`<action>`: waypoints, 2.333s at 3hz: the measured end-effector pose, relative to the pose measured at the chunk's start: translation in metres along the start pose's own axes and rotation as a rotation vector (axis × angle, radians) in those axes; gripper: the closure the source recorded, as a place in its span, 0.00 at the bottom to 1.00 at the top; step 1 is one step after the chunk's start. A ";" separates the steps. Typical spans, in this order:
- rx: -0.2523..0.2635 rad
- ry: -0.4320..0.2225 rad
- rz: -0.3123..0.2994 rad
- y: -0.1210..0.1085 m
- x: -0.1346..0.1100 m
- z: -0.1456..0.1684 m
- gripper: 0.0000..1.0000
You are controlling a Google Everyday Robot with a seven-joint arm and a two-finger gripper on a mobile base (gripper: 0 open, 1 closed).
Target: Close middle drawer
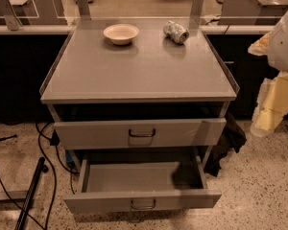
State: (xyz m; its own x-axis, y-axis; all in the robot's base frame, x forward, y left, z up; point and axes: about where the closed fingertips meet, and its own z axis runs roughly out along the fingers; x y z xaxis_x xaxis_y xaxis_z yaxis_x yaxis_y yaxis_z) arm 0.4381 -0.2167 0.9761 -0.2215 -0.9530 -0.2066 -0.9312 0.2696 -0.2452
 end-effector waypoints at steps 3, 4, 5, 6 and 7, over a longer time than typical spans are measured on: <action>0.002 -0.010 0.021 0.007 0.006 0.017 0.41; 0.004 -0.019 0.039 0.021 0.018 0.048 0.64; -0.017 -0.020 0.056 0.035 0.034 0.089 0.87; -0.056 -0.050 0.078 0.052 0.055 0.145 1.00; -0.066 -0.050 0.077 0.056 0.058 0.152 1.00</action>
Offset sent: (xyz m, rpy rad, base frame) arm 0.0000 0.0000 0.0000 0.0000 0.0000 0.0000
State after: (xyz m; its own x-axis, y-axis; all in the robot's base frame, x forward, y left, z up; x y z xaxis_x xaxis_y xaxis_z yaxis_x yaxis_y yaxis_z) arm 0.4168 -0.2355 0.8066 -0.2800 -0.9212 -0.2701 -0.9293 0.3306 -0.1643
